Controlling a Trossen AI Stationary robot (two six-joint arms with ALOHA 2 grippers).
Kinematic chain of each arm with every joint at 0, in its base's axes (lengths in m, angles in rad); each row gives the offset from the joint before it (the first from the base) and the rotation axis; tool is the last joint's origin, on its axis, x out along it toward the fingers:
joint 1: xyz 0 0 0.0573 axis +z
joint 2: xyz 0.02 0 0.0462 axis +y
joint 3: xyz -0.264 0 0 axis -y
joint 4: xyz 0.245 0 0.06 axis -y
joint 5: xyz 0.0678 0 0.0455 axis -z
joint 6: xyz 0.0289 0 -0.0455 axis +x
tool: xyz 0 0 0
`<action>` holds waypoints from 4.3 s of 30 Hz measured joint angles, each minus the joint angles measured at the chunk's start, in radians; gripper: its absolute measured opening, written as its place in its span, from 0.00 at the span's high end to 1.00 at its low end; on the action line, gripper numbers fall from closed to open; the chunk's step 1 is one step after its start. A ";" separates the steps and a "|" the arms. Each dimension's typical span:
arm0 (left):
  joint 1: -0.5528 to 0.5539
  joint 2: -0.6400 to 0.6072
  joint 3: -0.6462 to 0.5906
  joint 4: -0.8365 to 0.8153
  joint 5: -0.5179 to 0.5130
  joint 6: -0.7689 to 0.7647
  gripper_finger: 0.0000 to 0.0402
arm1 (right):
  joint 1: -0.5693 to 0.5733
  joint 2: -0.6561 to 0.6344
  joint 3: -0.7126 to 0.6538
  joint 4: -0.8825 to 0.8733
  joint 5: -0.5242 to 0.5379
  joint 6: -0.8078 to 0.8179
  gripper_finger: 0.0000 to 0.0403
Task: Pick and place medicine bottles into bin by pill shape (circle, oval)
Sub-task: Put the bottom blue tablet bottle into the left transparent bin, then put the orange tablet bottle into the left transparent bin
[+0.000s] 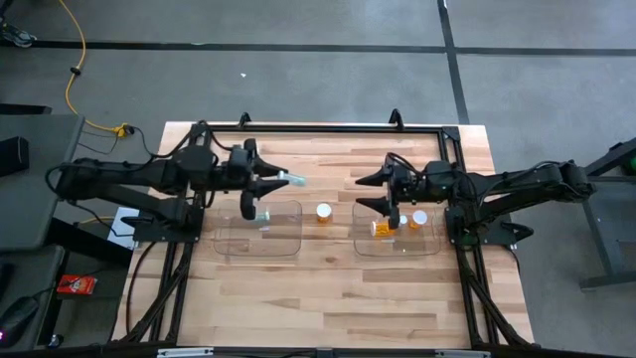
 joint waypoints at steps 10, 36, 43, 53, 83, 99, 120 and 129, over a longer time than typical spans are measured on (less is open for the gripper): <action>0.000 -0.007 -0.026 0.040 -0.010 -0.025 0.74 | 0.000 0.000 0.000 0.016 0.000 -0.001 0.41; -0.088 0.202 -0.010 -0.730 0.048 0.084 0.74 | 0.000 0.000 0.000 -0.009 0.033 -0.001 0.41; -0.088 0.282 -0.169 -0.497 0.082 0.083 0.74 | 0.000 0.000 0.000 -0.008 0.035 -0.001 0.41; -0.088 0.399 -0.192 -0.454 0.046 0.110 0.74 | 0.000 0.000 0.000 -0.014 0.055 -0.001 0.41; -0.079 0.385 0.020 -0.616 0.066 0.116 0.28 | 0.000 0.000 0.000 -0.015 0.054 -0.001 0.41; -0.003 -0.039 0.045 0.026 -0.032 -0.014 0.27 | -0.001 0.000 0.000 -0.015 0.083 -0.001 0.41; -0.018 -0.065 -0.049 0.032 -0.015 0.084 0.27 | -0.002 0.002 0.036 -0.094 0.230 0.322 0.41; -0.018 -0.065 -0.049 0.032 -0.052 0.084 0.27 | -0.196 0.189 0.432 -1.066 0.396 0.585 0.41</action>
